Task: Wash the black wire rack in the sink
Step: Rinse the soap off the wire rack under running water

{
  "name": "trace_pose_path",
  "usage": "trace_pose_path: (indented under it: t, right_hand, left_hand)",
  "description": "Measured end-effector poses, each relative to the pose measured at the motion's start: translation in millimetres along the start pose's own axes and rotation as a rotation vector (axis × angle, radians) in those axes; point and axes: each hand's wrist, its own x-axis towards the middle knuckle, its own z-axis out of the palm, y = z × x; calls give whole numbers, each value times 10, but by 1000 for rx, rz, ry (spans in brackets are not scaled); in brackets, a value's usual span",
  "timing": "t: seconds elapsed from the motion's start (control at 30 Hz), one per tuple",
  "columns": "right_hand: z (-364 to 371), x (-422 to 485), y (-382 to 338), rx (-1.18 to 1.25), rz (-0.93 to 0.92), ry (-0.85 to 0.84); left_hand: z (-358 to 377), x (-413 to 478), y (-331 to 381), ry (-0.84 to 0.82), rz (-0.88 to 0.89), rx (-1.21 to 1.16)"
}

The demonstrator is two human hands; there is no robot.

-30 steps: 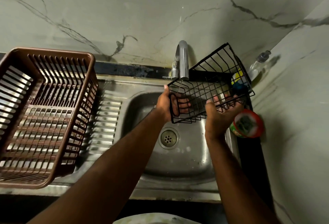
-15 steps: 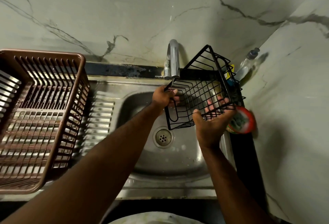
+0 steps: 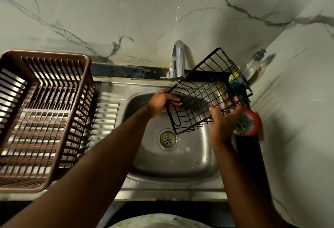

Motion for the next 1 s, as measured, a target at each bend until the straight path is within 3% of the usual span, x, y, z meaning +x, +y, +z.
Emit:
trace_pose_path:
  t: [0.1,0.3,0.57,0.8,1.0]
  right_hand:
    - [-4,94,-4,25,58,-27]
    - [-82,292,97,65,249,-190]
    - [-110,399,81,-48,349,-311]
    - [-97,448,-1,-15,390,-477]
    - [-69,441,56,12,487,-577]
  left_hand:
    - [-62,-28,36,-7,-41,76]
    - [-169,-85,105,-278,-257,201]
    - [56,-130,70,-226,-399,-111]
    - [151,-74,83,-236,-206,-287]
    - [110,20,151,-114,-119,-302]
